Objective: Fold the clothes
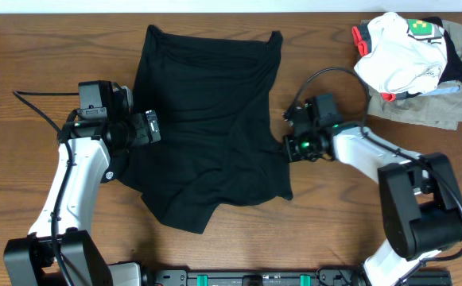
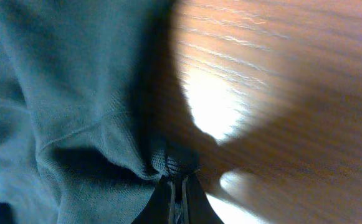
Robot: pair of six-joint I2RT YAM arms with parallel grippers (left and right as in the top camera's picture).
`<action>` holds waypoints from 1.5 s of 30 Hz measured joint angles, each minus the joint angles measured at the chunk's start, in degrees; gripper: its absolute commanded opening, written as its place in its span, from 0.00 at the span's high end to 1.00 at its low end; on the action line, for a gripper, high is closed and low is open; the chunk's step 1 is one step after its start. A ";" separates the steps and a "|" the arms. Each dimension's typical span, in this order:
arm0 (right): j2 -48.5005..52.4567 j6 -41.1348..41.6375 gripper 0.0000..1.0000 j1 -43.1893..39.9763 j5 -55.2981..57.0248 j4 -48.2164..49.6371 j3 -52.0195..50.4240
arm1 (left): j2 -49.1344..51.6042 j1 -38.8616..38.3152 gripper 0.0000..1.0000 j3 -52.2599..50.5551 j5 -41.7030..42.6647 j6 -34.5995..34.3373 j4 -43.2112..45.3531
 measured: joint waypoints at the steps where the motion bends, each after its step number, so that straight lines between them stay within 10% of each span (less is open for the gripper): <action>1: -0.26 -0.09 0.99 -0.70 0.31 -1.05 0.42 | 0.00 0.00 0.02 0.00 0.00 0.00 0.02; 9: -3.54 -0.02 0.94 -7.32 2.67 -3.58 4.96 | 0.00 0.00 0.02 0.00 0.00 0.02 0.26; 18: -3.56 1.64 0.41 -9.38 7.17 -8.55 4.96 | 0.00 0.00 0.01 0.00 0.00 0.00 0.39; 35: -11.91 4.92 0.50 -5.51 10.64 -22.05 4.35 | 0.00 0.00 0.02 0.00 0.00 0.00 0.42; 45: -11.91 12.68 0.83 -2.51 14.91 -17.31 -2.71 | 0.00 0.00 0.02 0.00 0.00 0.02 0.42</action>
